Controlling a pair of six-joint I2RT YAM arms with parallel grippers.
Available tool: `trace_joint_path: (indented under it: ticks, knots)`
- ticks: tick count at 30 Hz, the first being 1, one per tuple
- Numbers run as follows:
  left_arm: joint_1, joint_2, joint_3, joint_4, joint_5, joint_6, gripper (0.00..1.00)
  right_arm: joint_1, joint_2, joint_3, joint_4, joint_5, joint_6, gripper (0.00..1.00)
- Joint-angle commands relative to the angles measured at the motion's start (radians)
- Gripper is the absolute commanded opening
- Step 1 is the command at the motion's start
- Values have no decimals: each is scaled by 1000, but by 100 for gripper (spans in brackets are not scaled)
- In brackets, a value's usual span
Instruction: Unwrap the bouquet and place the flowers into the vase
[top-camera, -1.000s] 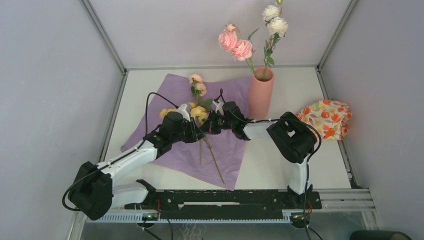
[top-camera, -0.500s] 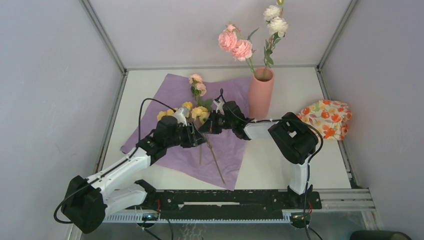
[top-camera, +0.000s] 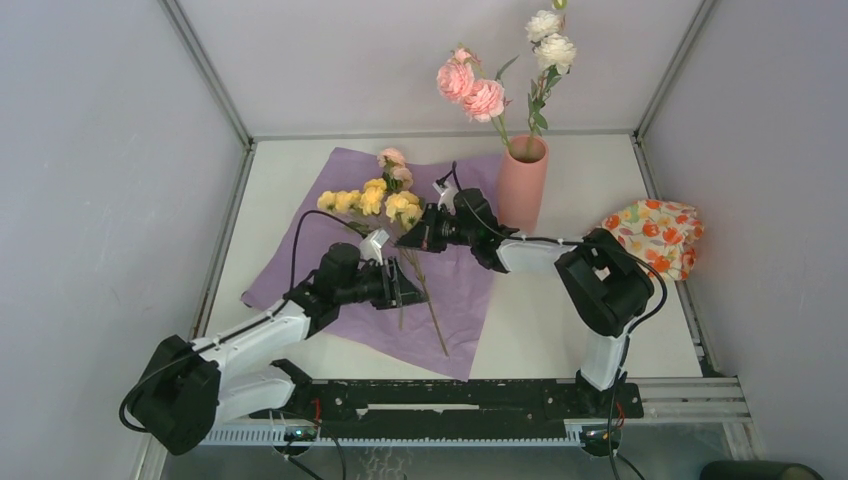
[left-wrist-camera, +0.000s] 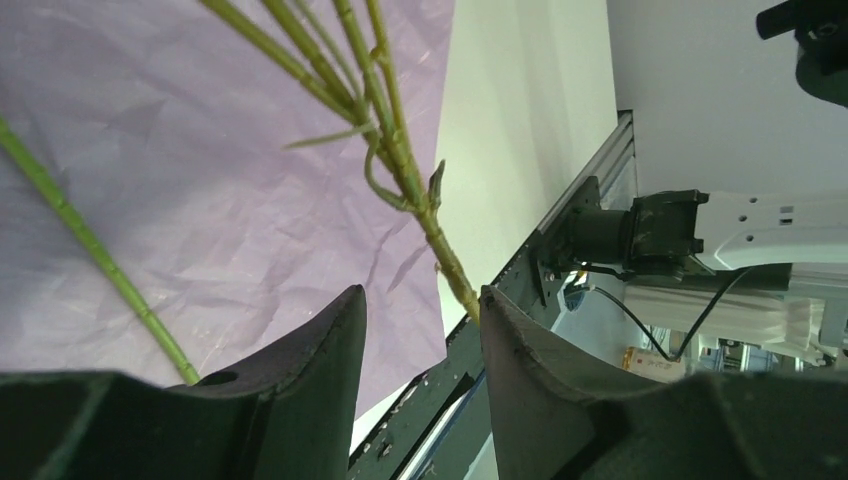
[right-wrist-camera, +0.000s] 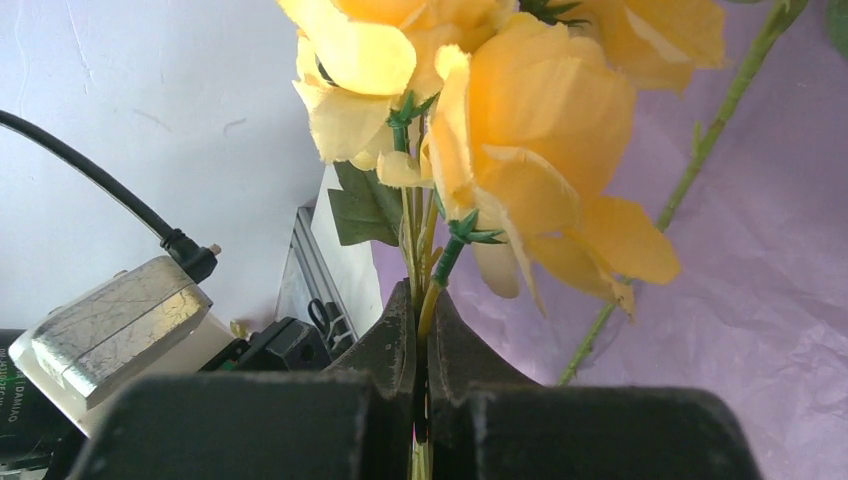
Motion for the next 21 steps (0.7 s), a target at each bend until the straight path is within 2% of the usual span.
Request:
trace_joint_path:
  ticks: [1,13,15,18,21]
  knots:
    - [-14,23,7,114,42,-29,51,15,-50,36,19,5,-25,0]
    - [-67,107,26,166,41,-38,48,16,-67,37,35,5,-13,0]
    - [-79,128,31,186,41,-43,44,17,-72,37,26,4,-16,0]
    - [-94,144,38,213,41,-44,31,19,-81,36,-3,11,-27,0]
    - [-97,142,52,205,34,-35,26,19,-91,37,-34,22,-40,0]
